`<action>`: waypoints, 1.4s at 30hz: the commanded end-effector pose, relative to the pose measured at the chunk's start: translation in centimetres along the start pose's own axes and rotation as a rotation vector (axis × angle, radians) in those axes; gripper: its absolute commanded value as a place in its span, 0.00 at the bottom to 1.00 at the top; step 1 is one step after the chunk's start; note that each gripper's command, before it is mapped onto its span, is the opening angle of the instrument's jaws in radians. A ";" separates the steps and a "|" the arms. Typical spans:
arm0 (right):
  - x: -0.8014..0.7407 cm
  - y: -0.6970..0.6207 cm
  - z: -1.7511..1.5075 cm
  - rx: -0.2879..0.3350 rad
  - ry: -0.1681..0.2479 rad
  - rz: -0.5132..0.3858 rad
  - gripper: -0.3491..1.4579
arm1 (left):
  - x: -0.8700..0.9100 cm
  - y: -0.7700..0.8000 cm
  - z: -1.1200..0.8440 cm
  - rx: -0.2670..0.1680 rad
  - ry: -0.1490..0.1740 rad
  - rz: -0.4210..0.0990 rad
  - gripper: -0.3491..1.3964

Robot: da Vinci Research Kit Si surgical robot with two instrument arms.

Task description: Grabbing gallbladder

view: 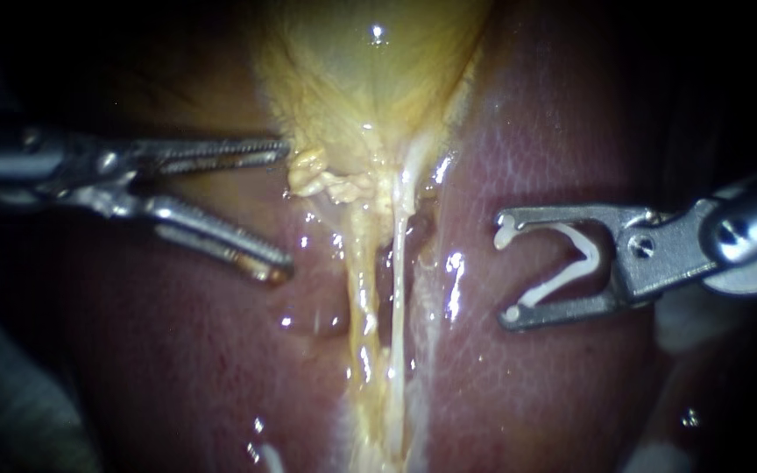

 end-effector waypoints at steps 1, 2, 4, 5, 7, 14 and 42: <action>0.00 0.00 0.00 0.000 0.000 0.000 0.47 | 0.02 -0.03 0.05 0.000 -0.007 0.000 0.63; 0.00 0.00 0.00 0.000 0.000 0.000 0.47 | 0.04 -0.06 0.09 0.002 -0.013 0.005 0.63; 0.00 0.00 0.00 0.000 0.000 0.000 0.47 | 0.03 -0.10 0.16 0.006 -0.031 0.006 0.62; 0.00 0.00 0.00 0.000 0.000 0.000 0.47 | 0.02 -0.11 0.18 0.007 -0.039 0.008 0.62; 0.00 0.00 0.00 0.000 0.000 0.000 0.47 | 0.00 -0.12 0.21 0.009 -0.054 0.010 0.62; 0.00 0.00 0.01 -0.001 0.000 0.000 0.47 | -0.06 -0.14 0.24 0.013 -0.109 0.016 0.56; 0.00 0.00 0.00 0.000 0.000 0.000 0.47 | 0.02 -0.07 0.33 0.033 -0.117 -0.031 0.25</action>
